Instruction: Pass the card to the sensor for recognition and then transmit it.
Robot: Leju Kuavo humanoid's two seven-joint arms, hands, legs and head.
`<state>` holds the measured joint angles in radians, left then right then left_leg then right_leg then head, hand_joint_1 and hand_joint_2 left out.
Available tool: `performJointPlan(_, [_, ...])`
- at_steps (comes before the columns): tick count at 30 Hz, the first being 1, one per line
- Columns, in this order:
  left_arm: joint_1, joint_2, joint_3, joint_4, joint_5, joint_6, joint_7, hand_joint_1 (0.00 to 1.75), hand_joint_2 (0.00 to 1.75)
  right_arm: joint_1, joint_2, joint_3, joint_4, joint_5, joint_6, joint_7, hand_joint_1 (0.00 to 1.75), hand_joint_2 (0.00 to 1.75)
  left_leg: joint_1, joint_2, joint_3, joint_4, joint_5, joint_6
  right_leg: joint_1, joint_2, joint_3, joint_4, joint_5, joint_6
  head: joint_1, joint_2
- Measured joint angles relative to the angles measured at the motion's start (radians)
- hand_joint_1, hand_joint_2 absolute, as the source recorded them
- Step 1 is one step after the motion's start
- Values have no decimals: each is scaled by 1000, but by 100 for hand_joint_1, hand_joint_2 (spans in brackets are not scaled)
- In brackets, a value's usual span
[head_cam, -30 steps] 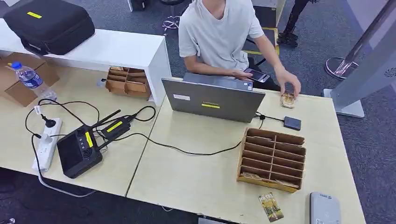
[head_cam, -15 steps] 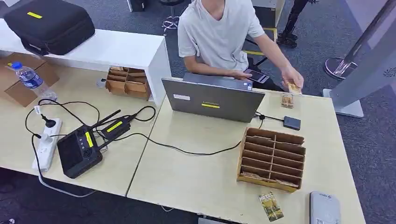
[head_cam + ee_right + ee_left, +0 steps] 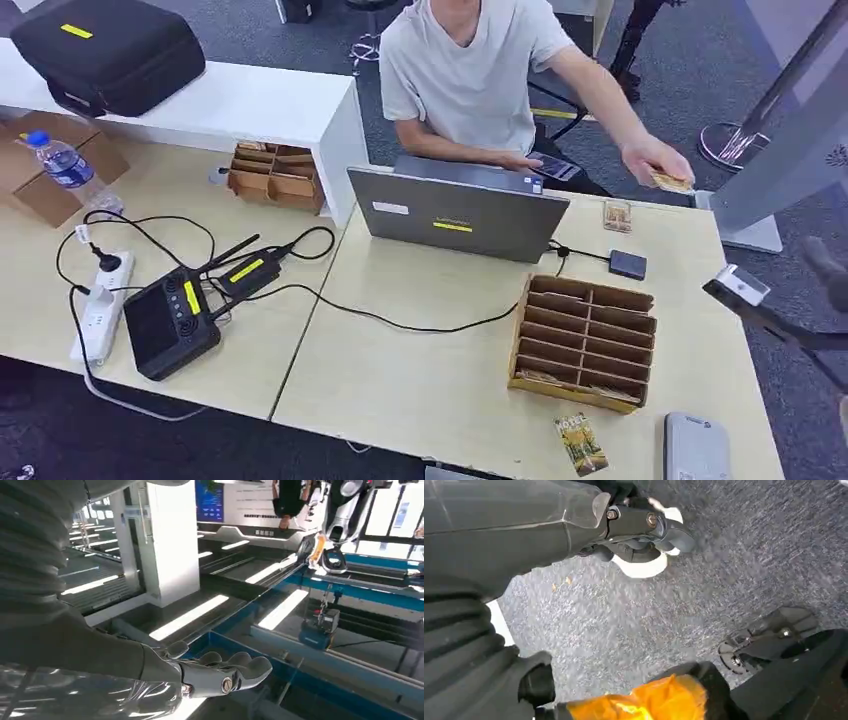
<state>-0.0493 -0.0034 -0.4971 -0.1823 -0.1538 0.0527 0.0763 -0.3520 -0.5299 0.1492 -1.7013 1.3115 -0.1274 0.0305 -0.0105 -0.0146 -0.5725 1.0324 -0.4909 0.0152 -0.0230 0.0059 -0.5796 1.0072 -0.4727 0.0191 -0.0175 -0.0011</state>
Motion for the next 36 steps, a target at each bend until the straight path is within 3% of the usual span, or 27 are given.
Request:
performJointPlan(9, [-9, -1, -13, 0, -9, 15, -21, 0, 175, -59, 23, 85, 48, 11, 8, 8, 0, 175, 0, -1, -1, 0, 0, 0, 0, -2, -1, 0, 0, 0, 0, 0])
performJointPlan(15, [-10, -1, -23, 0, -24, 38, -125, 0, 175, -102, 52, 145, 88, 29, 14, 11, 0, 175, 0, -2, -1, 0, 0, 0, 0, -2, 0, 0, 0, 0, 0, 0])
performJointPlan(27, [-12, -1, -30, 0, -25, 43, -138, 0, 175, -119, 68, 187, 117, 30, 14, 11, 0, 175, 0, -2, -1, 0, 0, 0, 0, -2, -1, 0, 0, 0, 0, 0])
performJointPlan(30, [-9, -1, -34, 0, -34, 69, -198, 0, 175, -119, 69, 190, 119, 31, 14, 11, 0, 175, 0, -2, -1, 0, 0, 0, 0, -2, 0, 0, 0, 0, 0, 0])
performJointPlan(36, [-13, 2, -36, 0, 6, -38, -224, 0, 175, -139, 103, 218, 140, 38, 13, 9, 0, 175, 0, -1, -1, 0, 0, 0, 0, -2, -1, 0, 0, 0, 0, 0])
